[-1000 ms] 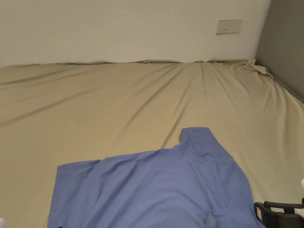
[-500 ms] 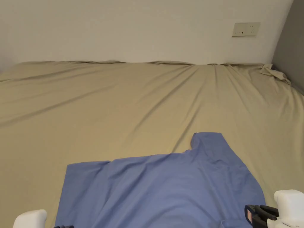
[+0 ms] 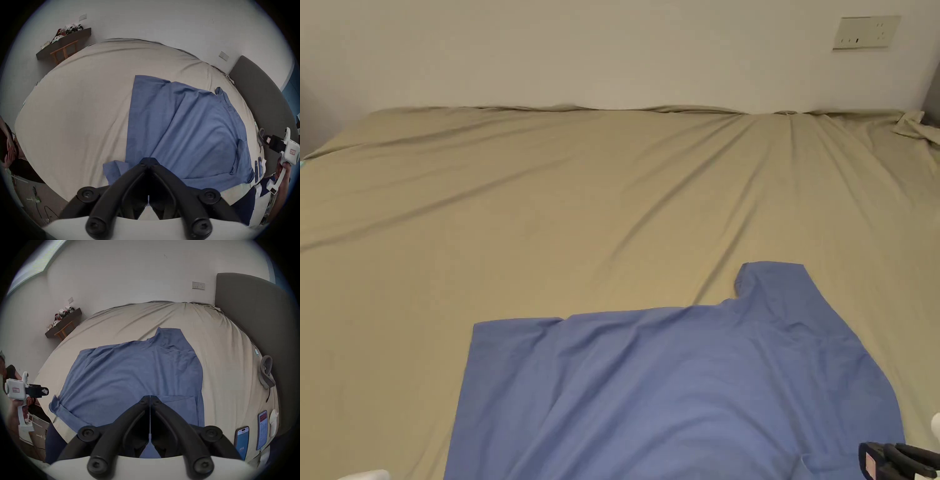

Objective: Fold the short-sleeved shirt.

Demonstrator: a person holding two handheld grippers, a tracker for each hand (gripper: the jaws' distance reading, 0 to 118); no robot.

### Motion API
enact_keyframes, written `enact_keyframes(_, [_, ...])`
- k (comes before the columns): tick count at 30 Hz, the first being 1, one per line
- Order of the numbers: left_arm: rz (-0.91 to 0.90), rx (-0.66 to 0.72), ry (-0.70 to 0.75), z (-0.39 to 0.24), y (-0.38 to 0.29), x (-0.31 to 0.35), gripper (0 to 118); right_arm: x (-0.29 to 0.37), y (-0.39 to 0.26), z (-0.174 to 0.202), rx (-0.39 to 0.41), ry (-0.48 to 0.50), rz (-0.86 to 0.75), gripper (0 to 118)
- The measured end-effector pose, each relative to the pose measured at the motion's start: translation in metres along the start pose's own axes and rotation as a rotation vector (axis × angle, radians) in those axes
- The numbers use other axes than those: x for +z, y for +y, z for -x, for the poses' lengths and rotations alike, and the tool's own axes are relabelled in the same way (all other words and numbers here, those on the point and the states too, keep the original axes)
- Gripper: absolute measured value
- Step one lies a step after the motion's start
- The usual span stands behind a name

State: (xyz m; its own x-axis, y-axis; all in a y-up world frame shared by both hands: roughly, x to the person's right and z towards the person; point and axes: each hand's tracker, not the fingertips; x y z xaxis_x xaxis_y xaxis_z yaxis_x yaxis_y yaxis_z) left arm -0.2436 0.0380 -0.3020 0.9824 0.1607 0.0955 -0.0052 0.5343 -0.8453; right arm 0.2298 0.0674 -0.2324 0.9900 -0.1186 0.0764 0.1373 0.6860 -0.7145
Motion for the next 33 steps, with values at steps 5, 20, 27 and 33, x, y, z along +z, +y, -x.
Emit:
enact_keyframes(5, [0.000,-0.004,-0.017,-0.005,0.002,0.000,0,0.003,0.000,0.000,0.007,-0.005,0.001,4])
enact_keyframes(20, [-0.109,-0.098,0.010,-0.016,0.127,-0.099,74,0.002,0.001,-0.006,0.004,-0.008,0.002,4])
enact_keyframes(27, [0.025,-0.044,0.184,0.001,0.216,-0.233,118,0.011,-0.011,-0.021,-0.004,-0.056,0.035,4])
enact_keyframes(33, [0.070,-0.054,0.222,-0.001,0.219,-0.273,102,0.002,-0.015,-0.041,-0.033,-0.099,0.093,4])
